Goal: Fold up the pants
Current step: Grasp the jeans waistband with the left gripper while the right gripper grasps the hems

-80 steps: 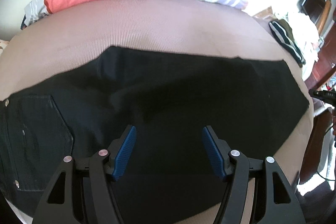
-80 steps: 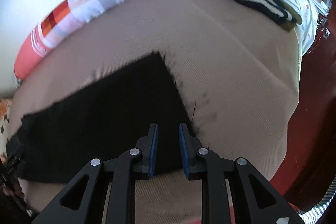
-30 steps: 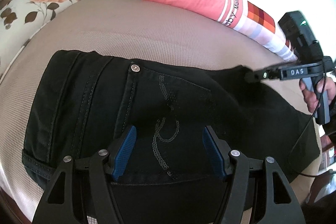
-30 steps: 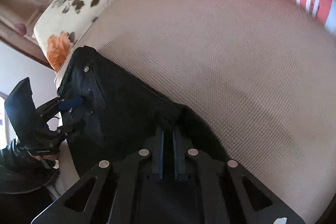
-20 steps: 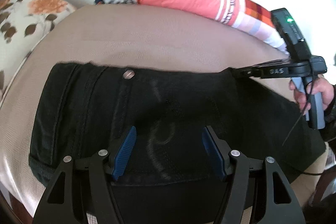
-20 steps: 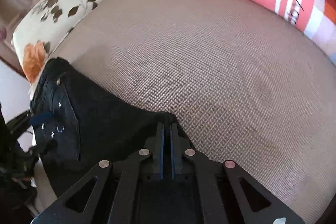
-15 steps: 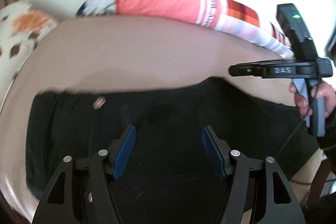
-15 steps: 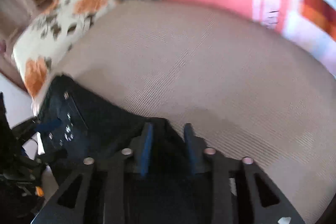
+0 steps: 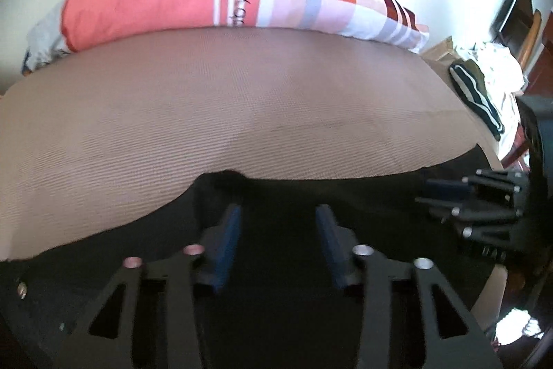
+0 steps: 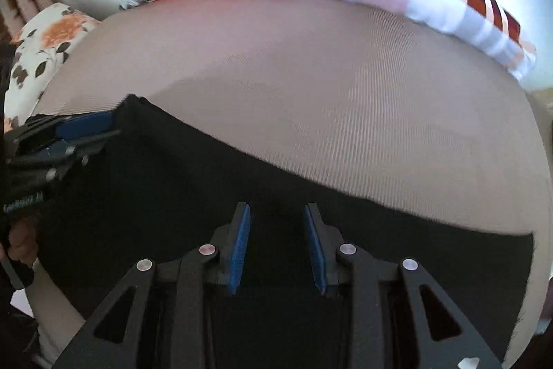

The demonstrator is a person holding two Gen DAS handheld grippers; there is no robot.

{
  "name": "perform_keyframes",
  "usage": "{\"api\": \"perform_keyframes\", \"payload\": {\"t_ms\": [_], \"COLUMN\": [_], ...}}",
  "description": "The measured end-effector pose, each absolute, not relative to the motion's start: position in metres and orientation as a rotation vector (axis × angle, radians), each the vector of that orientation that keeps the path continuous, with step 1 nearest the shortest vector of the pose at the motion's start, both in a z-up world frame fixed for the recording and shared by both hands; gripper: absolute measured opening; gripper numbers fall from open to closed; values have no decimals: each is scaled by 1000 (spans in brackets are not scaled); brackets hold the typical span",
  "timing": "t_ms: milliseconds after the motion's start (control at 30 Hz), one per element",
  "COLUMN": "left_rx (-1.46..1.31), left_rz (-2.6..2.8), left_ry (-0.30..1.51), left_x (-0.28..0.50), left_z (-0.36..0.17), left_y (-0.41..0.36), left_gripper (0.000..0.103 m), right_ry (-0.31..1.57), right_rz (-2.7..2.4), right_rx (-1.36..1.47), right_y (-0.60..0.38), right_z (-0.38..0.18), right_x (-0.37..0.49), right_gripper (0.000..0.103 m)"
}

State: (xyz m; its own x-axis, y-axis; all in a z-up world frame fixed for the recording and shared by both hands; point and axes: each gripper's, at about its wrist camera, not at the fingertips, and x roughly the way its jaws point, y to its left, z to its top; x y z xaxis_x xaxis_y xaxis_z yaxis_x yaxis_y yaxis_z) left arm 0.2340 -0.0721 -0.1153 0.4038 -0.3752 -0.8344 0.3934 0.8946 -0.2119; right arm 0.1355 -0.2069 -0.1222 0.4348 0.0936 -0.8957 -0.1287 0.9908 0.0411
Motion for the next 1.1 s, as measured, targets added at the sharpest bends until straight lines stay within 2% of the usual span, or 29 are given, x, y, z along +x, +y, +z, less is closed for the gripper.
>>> {"api": "perform_keyframes", "payload": {"t_ms": [167,633,767,1100], "left_rx": [25,56,32,18], "left_rz": [-442,-429,-414,-312], "left_ry": [1112,1106,1106,1117], "left_x": [255,251,233,168], "left_z": [-133,-136,-127,-128], "left_y": [-77,-80,-71,-24], "left_gripper": [26,27,31,32], "right_ry": [1087,1060,1043,982], "right_rz": [91,111,135,93], "right_rx": [-34,28,57,51], "right_y": [-208,-217,-223,-260], "right_z": [-137,-138,-129,-101], "right_x": [145,159,155,119], "right_gripper": [30,32,35,42]}}
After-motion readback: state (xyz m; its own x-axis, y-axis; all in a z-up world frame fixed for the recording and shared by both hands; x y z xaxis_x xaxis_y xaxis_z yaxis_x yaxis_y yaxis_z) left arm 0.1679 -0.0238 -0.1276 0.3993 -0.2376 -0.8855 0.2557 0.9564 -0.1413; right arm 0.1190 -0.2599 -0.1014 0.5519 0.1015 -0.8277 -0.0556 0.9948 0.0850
